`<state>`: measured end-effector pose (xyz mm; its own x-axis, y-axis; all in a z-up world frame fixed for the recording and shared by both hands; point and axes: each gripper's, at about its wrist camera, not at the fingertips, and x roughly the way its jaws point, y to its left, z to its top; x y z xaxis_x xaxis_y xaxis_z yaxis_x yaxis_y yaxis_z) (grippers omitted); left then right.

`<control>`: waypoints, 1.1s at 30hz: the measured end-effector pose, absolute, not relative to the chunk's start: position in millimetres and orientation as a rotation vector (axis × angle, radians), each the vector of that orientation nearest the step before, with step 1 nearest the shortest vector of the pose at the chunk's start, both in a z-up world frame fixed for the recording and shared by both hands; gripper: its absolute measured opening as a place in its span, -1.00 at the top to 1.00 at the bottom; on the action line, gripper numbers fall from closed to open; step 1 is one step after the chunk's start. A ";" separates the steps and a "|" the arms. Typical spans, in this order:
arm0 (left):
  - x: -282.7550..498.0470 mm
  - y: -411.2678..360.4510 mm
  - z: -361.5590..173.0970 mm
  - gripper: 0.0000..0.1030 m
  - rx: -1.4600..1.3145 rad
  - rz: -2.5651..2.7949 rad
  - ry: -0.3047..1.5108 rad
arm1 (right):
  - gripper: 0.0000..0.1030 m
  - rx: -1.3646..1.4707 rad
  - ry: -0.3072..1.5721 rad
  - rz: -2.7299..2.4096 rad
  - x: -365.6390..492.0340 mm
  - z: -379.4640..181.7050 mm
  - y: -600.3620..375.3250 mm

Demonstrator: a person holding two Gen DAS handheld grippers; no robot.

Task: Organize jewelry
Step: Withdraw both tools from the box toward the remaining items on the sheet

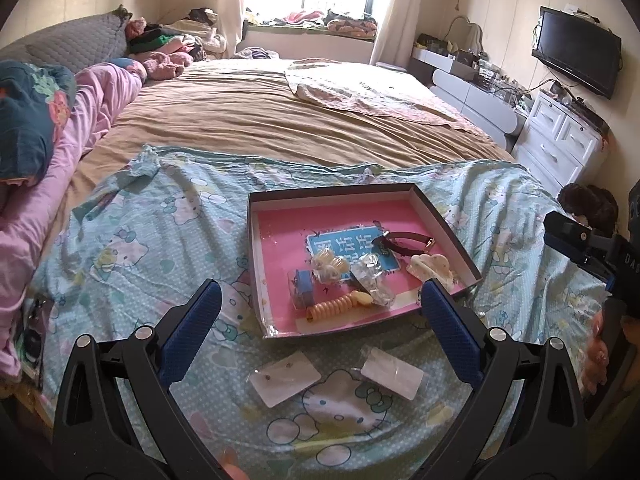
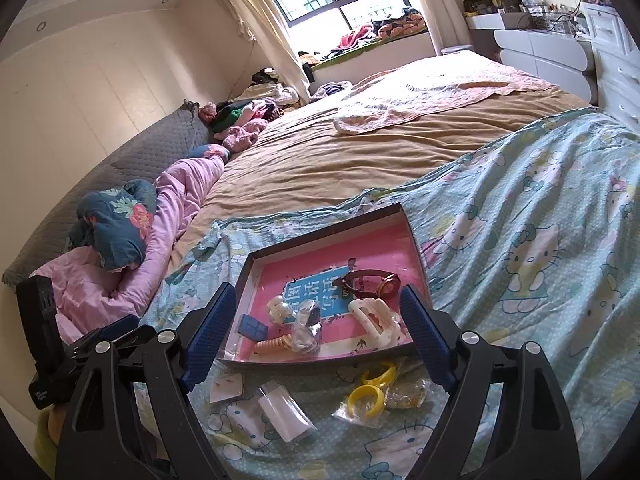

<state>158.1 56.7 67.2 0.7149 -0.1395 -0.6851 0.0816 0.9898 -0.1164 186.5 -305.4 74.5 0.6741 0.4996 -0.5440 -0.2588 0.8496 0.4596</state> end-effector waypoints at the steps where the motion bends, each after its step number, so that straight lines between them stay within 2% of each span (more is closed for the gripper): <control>1: 156.0 56.6 66.9 -0.81 -0.078 -0.123 0.764 | -0.60 0.363 0.713 0.436 185.0 74.9 -306.9; 33: 106.7 67.9 33.3 -0.81 -0.044 -0.094 0.792 | -0.60 0.287 0.849 0.435 146.6 44.8 -281.5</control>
